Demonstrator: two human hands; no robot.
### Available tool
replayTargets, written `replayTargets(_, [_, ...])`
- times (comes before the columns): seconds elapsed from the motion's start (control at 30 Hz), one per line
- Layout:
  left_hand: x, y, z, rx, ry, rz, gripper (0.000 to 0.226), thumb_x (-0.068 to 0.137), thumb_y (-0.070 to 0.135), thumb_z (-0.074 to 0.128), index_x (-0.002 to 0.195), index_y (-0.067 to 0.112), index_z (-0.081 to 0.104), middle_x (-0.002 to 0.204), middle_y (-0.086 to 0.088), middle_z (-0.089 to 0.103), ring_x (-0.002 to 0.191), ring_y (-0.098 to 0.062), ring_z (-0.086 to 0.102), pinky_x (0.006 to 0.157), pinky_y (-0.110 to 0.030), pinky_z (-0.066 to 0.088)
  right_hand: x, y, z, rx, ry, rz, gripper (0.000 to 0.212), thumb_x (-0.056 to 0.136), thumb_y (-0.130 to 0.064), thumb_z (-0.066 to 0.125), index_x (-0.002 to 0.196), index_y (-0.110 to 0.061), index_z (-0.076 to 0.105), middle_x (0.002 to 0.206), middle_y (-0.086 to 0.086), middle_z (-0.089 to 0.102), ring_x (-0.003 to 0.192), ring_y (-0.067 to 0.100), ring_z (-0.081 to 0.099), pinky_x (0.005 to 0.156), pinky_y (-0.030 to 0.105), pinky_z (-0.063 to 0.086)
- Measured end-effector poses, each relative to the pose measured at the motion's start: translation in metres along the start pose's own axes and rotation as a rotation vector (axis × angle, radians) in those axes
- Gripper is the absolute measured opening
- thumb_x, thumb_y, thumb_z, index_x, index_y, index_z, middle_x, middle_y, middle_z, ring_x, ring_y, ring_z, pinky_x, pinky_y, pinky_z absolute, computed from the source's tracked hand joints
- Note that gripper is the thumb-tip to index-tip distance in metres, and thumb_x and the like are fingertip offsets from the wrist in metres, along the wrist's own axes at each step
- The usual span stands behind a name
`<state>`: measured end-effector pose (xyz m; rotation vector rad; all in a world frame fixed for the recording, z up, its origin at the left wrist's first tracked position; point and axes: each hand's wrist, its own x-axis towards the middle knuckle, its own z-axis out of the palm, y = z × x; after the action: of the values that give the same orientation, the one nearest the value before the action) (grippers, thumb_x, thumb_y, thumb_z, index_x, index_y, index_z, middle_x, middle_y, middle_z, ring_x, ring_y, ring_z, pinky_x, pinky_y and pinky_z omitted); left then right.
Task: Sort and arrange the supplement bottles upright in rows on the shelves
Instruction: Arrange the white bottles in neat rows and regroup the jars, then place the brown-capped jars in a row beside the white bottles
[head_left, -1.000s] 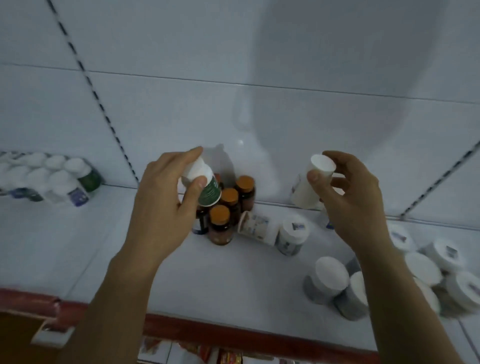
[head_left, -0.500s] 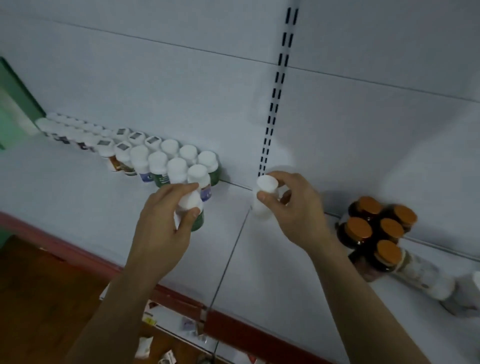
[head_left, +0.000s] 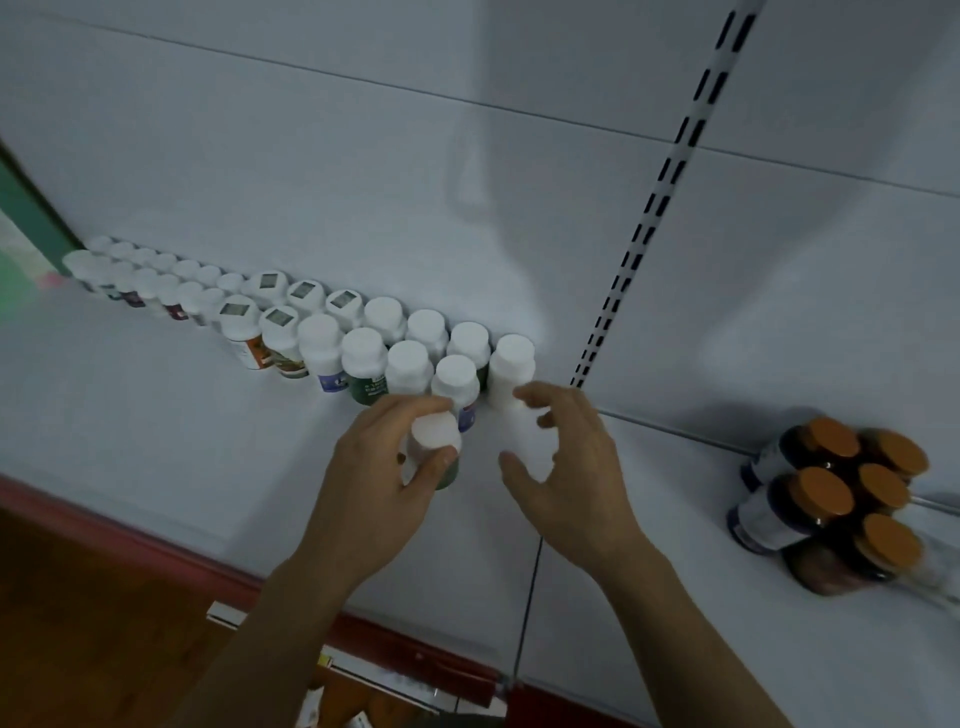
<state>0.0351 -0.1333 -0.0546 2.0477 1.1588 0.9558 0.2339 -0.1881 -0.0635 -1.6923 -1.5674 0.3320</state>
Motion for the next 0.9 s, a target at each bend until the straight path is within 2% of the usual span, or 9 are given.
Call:
replayTargets(0.07, [0.005, 0.014, 0.006, -0.057, -0.029, 0.052, 0.041, 0.089, 0.015, 0.075, 0.125, 0.029, 0.064, 0.122, 0.017, 0.062, 0.114, -0.008, 0.059, 0.081, -0.029, 0.056, -0.014, -0.003, 0.004, 0.042, -0.121, -0.012, 0.065, 0.082, -0.037, 0.080, 0.138, -0.030, 0.050, 0.125, -0.019, 0.054, 0.103, -0.001, 0.051, 0.082, 0.004, 0.036])
replayTargets(0.17, [0.013, 0.031, 0.015, -0.134, -0.057, 0.124, 0.037, 0.091, 0.016, 0.074, 0.125, 0.023, 0.065, 0.123, 0.013, 0.063, 0.113, -0.013, 0.061, 0.082, -0.027, 0.056, -0.010, -0.001, 0.013, 0.089, 0.000, -0.010, 0.055, 0.082, -0.036, 0.081, 0.130, -0.026, 0.058, 0.114, -0.016, 0.062, 0.091, -0.002, 0.054, 0.076, 0.005, 0.038])
replayTargets(0.3, [0.018, 0.017, 0.008, 0.018, 0.111, 0.139, 0.033, 0.085, 0.023, 0.080, 0.115, 0.020, 0.068, 0.113, 0.010, 0.061, 0.103, -0.007, 0.060, 0.081, -0.020, 0.049, 0.009, 0.004, 0.017, 0.110, 0.077, 0.154, 0.054, 0.082, -0.031, 0.083, 0.129, -0.025, 0.058, 0.109, -0.015, 0.062, 0.082, -0.001, 0.059, 0.070, 0.004, 0.042])
replayTargets(0.37, [0.014, -0.005, 0.001, 0.150, 0.095, 0.045, 0.028, 0.082, 0.026, 0.081, 0.106, 0.024, 0.067, 0.105, 0.014, 0.059, 0.098, -0.008, 0.058, 0.077, -0.025, 0.049, 0.015, 0.007, 0.022, 0.126, 0.066, 0.266, 0.056, 0.080, -0.031, 0.084, 0.128, -0.027, 0.056, 0.110, -0.016, 0.061, 0.076, -0.002, 0.061, 0.067, 0.003, 0.043])
replayTargets(0.5, [0.006, -0.041, -0.001, 0.321, -0.150, -0.115, 0.034, 0.082, 0.040, 0.079, 0.111, 0.028, 0.066, 0.114, 0.011, 0.055, 0.108, -0.017, 0.053, 0.087, -0.039, 0.051, 0.015, 0.009, 0.029, 0.235, 0.063, 0.331, 0.062, 0.077, -0.024, 0.088, 0.125, -0.031, 0.050, 0.109, -0.023, 0.060, 0.077, -0.005, 0.065, 0.066, 0.004, 0.047])
replayTargets(0.7, [-0.001, -0.047, 0.005, 0.372, -0.179, -0.110, 0.033, 0.082, 0.034, 0.080, 0.112, 0.026, 0.068, 0.117, 0.004, 0.053, 0.110, -0.024, 0.049, 0.091, -0.046, 0.047, 0.009, 0.012, 0.021, 0.293, 0.010, 0.424, 0.061, 0.080, -0.021, 0.083, 0.129, -0.029, 0.048, 0.117, -0.008, 0.061, 0.080, -0.002, 0.068, 0.077, 0.027, 0.059])
replayTargets(0.77, [-0.003, -0.042, 0.005, 0.323, -0.177, -0.069, 0.028, 0.085, 0.028, 0.077, 0.112, 0.026, 0.068, 0.114, 0.007, 0.054, 0.105, -0.019, 0.053, 0.089, -0.038, 0.048, 0.005, 0.009, 0.010, 0.267, -0.049, 0.436, 0.059, 0.083, -0.023, 0.081, 0.130, -0.031, 0.048, 0.119, -0.008, 0.059, 0.082, 0.000, 0.067, 0.073, 0.024, 0.057])
replayTargets(0.83, [-0.003, -0.032, 0.006, 0.254, -0.187, -0.002, 0.023, 0.088, 0.023, 0.074, 0.111, 0.025, 0.068, 0.109, 0.011, 0.058, 0.094, -0.008, 0.056, 0.082, -0.023, 0.045, -0.001, 0.006, -0.011, 0.180, -0.084, 0.414, 0.052, 0.085, -0.028, 0.079, 0.129, -0.032, 0.050, 0.119, -0.010, 0.058, 0.087, 0.002, 0.066, 0.070, 0.017, 0.053])
replayTargets(0.9, [-0.001, -0.015, 0.013, 0.224, -0.230, 0.067, 0.023, 0.090, 0.022, 0.072, 0.112, 0.026, 0.068, 0.105, 0.013, 0.061, 0.089, -0.004, 0.057, 0.077, -0.014, 0.041, -0.011, 0.004, -0.043, 0.098, -0.041, 0.391, 0.044, 0.088, -0.031, 0.076, 0.126, -0.033, 0.053, 0.115, -0.014, 0.059, 0.091, 0.002, 0.064, 0.073, 0.017, 0.052])
